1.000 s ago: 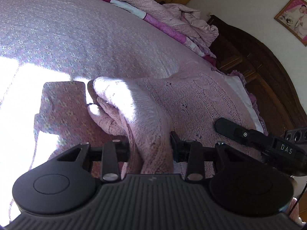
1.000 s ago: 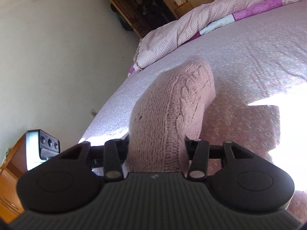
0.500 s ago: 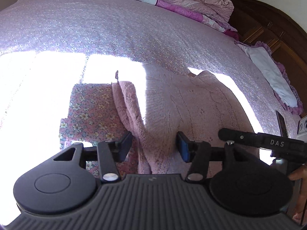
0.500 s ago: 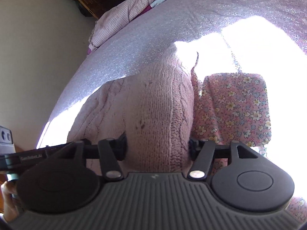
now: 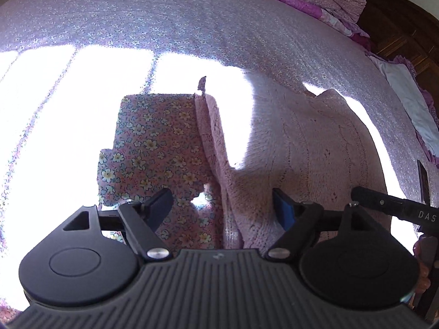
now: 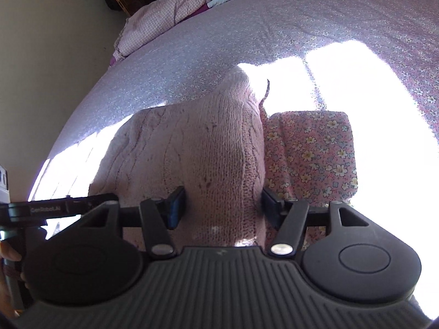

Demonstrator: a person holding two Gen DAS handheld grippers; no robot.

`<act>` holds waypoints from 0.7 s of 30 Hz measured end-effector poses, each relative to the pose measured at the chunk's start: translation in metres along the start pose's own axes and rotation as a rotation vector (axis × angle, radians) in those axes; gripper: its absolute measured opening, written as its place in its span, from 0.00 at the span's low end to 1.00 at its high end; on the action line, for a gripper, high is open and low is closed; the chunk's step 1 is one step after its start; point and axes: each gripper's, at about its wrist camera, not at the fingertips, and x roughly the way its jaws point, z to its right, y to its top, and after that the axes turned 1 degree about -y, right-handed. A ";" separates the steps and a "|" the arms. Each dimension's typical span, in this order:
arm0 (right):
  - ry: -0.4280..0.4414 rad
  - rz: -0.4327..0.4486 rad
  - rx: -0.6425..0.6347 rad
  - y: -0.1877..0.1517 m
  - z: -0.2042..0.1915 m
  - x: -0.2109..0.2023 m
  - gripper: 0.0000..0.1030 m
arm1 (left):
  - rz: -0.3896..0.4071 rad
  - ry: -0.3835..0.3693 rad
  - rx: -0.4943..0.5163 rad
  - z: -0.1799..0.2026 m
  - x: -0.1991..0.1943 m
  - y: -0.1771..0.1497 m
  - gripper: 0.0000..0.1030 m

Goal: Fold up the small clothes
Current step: 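Open both grippers and pull them back from the folded cardigan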

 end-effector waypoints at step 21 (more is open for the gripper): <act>-0.178 -0.166 -0.104 -0.034 -0.029 -0.052 0.79 | -0.140 0.196 0.060 0.048 -0.039 -0.070 0.93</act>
